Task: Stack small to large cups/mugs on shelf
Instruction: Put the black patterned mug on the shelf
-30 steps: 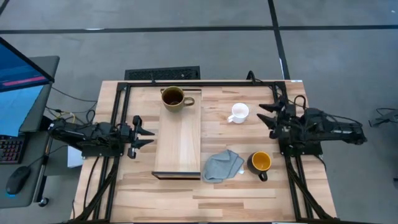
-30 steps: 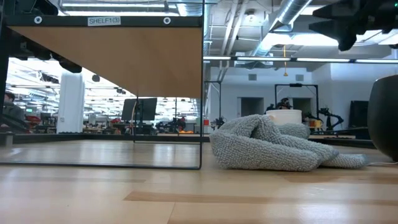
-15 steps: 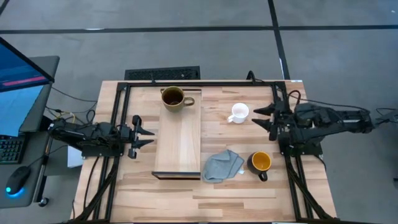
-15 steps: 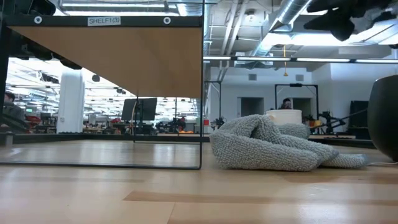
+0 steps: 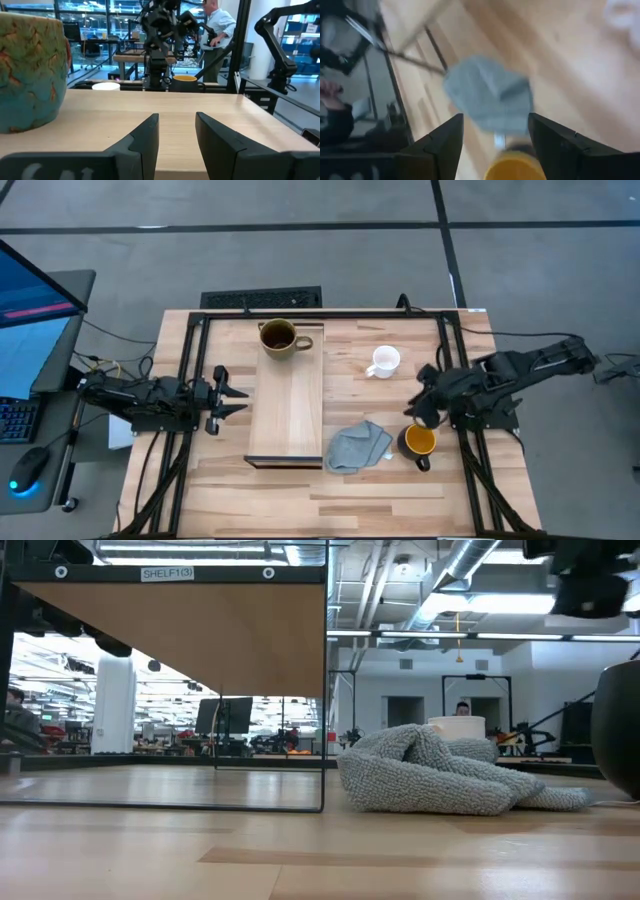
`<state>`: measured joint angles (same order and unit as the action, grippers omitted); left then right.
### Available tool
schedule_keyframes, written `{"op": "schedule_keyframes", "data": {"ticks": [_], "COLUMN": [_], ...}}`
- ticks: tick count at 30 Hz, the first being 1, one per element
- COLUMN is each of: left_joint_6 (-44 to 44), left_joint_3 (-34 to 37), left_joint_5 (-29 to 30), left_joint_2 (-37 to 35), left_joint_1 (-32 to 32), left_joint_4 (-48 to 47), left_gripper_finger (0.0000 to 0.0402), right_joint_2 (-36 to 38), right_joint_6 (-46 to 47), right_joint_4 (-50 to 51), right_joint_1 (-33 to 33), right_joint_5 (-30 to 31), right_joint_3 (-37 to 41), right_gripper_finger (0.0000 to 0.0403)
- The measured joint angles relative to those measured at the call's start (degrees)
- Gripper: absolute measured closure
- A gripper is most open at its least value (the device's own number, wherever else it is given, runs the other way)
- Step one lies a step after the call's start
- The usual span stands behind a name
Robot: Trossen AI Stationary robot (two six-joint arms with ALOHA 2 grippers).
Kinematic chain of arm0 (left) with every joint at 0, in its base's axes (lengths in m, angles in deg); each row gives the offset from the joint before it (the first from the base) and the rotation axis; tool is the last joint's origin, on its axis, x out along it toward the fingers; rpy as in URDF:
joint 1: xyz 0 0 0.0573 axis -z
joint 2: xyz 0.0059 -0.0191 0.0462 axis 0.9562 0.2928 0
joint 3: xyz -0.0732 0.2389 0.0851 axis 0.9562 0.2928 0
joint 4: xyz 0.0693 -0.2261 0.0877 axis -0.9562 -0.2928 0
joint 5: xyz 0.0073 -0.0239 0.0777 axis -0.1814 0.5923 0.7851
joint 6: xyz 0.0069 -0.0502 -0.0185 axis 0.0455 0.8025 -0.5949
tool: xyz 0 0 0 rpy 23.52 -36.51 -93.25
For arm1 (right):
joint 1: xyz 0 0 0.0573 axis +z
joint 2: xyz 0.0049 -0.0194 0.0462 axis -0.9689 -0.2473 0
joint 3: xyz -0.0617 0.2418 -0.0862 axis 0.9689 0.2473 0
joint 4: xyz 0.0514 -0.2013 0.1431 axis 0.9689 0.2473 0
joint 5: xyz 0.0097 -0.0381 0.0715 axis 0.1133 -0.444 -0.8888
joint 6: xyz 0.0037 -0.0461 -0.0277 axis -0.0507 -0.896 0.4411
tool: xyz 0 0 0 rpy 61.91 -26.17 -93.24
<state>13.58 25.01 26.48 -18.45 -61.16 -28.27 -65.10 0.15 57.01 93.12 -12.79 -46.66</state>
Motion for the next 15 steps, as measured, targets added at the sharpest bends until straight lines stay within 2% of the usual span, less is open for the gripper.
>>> {"op": "schedule_keyframes", "data": {"ticks": [5,15], "left_joint_6": [1.47,1.86], "left_joint_3": [0.00,0.00], "left_joint_5": [0.00,-0.02], "left_joint_2": [0.02,0.02], "left_joint_1": [0.01,0.00], "left_joint_4": [-0.02,-0.02], "left_gripper_finger": [0.0282,0.0282], "right_joint_2": [-4.41,-9.73], "right_joint_6": [14.88,40.45], "right_joint_4": [6.34,4.62], "right_joint_1": [5.19,16.85], "right_joint_5": [-3.59,-12.22], "right_joint_3": [-2.62,-3.01], "right_gripper_finger": [0.0170,0.0214]}}
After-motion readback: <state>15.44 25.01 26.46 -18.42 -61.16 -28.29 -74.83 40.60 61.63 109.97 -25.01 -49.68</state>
